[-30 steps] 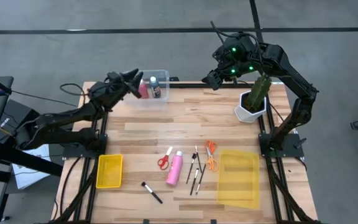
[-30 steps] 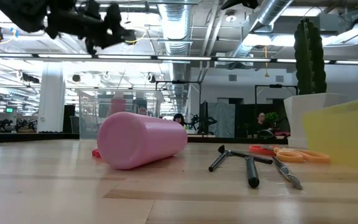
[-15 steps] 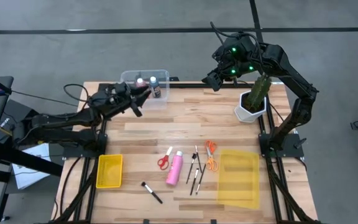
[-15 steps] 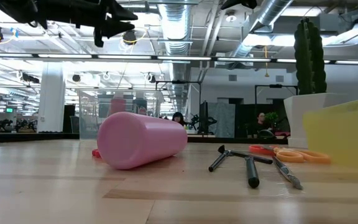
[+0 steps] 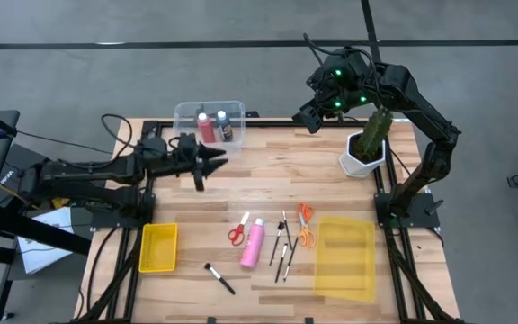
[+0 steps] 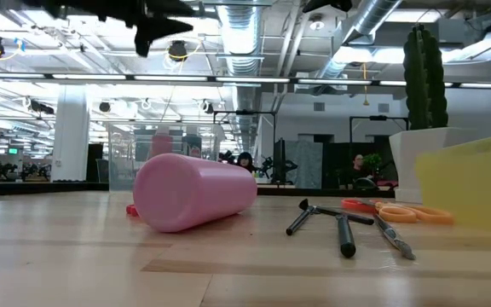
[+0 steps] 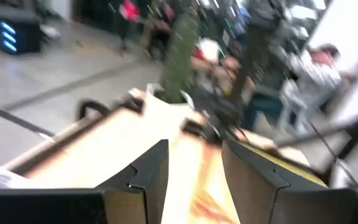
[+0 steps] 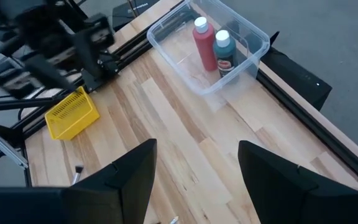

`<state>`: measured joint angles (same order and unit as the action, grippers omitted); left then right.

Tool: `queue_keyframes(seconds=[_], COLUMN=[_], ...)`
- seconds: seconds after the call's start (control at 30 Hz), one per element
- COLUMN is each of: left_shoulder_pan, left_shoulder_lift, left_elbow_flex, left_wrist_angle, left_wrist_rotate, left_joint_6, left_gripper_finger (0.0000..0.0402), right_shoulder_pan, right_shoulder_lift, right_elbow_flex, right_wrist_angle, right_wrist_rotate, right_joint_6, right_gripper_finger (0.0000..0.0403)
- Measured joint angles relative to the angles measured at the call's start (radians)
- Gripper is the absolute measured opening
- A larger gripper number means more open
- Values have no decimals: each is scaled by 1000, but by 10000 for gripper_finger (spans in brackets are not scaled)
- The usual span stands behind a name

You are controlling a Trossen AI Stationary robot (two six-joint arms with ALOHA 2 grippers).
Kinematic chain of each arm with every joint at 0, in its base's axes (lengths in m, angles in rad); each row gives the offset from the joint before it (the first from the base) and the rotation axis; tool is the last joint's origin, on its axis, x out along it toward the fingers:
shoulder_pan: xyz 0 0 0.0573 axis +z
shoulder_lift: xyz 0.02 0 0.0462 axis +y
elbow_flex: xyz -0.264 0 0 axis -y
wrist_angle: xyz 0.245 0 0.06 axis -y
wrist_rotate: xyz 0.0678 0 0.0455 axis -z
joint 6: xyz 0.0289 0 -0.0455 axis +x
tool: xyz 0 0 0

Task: Pick & Place Paint Supplies
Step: Put the powder brush into the yellow bin

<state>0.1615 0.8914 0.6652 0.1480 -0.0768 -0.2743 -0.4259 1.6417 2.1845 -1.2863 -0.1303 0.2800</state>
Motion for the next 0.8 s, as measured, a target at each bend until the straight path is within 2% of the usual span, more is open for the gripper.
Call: queue_keyframes(seconds=[0.23,0.4,0.53,0.7,0.8], left_shoulder_pan=[-76,-107,-139,-212,-276], left_shoulder_lift=[54,117,160,214,251], left_elbow_flex=[245,396,426,426,426], left_wrist_angle=[-246,-527,-672,-821,-876], left_wrist_rotate=[-1,-1,55,211,243], left_joint_6=[96,169,168,161,161], left_gripper_finger=[143,143,143,143,143], right_shoulder_pan=[-8,-17,-31,-36,-36], right_shoulder_lift=[0,0,0,0,0], right_elbow_flex=[0,0,0,0,0], right_wrist_angle=[0,-5,-20,-23,-27], right_wrist_rotate=[-2,-3,-3,-3,-3], right_joint_6=[-27,-54,-55,-57,-69], right_gripper_finger=[223,223,223,223,223])
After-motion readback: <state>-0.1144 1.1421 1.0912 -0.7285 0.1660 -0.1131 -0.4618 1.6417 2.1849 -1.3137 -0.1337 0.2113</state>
